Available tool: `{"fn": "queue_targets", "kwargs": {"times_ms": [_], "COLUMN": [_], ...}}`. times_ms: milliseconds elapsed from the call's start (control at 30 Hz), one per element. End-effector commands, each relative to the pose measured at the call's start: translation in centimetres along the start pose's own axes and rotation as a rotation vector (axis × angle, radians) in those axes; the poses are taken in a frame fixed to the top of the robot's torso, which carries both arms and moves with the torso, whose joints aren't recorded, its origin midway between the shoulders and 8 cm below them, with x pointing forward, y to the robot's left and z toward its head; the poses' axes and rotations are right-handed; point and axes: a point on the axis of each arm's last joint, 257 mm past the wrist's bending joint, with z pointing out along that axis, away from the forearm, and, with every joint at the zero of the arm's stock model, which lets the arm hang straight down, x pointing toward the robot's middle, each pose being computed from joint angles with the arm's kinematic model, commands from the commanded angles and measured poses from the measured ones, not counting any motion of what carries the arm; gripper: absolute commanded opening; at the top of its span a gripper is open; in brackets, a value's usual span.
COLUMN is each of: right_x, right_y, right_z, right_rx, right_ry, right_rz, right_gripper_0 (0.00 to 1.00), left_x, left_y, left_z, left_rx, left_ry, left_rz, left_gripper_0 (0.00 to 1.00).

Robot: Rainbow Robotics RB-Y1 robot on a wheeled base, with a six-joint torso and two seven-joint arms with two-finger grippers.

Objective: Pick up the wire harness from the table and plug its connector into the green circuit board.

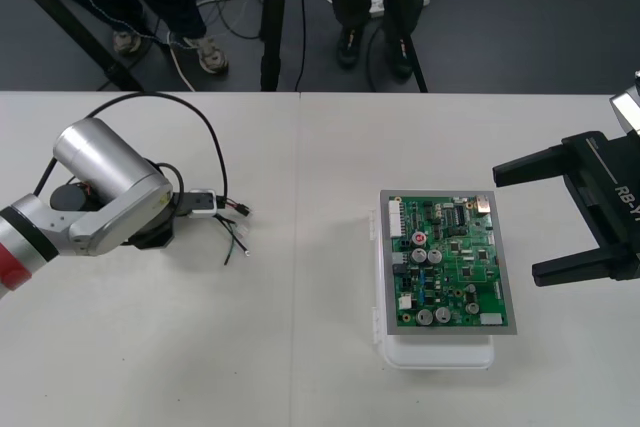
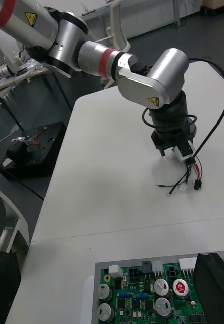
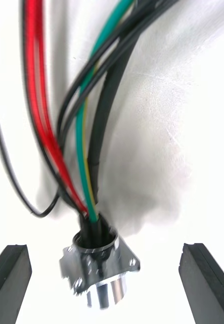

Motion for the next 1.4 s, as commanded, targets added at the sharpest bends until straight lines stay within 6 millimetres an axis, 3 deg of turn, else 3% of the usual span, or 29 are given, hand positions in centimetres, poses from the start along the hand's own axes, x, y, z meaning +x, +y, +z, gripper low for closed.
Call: {"fn": "queue_targets", "kwargs": {"times_ms": [33,333,433,467,533,1133,1400], "right_x": [-0.8,-0.8,-0.8,-0.8,-0.8,-0.8,-0.8], "right_y": [-0.3,-0.3,-0.3,-0.3,-0.3,-0.3,-0.3], "right_z": [-1.3,-1.3,-1.3,-1.3,-1.3,-1.3,-1.3], "right_rx": [0.022,0.022,0.022,0.022,0.022,0.022,0.022], "right_ry": [0.027,0.027,0.027,0.027,0.027,0.027,0.027], "right_rz": [-0.026,-0.026,-0.026,-0.026,-0.026,-0.026,-0.026], "right_gripper_0": [1.0,1.0,1.0,1.0,1.0,1.0,1.0], "left_x": [-3.5,-3.7,-3.7,-3.8,-3.8,-4.4,-5.2], "left_y": [2.5,2.5,2.5,2.4,2.1,2.7,4.1], "left_z": [-0.3,-0.3,-0.3,-0.3,-0.1,-0.7,-3.1], "left_rx": [-0.071,-0.073,-0.072,-0.071,-0.068,-0.064,-0.022], "left_ry": [-0.071,-0.077,-0.078,-0.079,-0.075,-0.102,-0.221], "left_rz": [0.027,0.027,0.028,0.03,0.035,-0.001,-0.107], "left_gripper_0": [0.86,0.86,0.4,0.17,0.0,0.0,0.0]}}
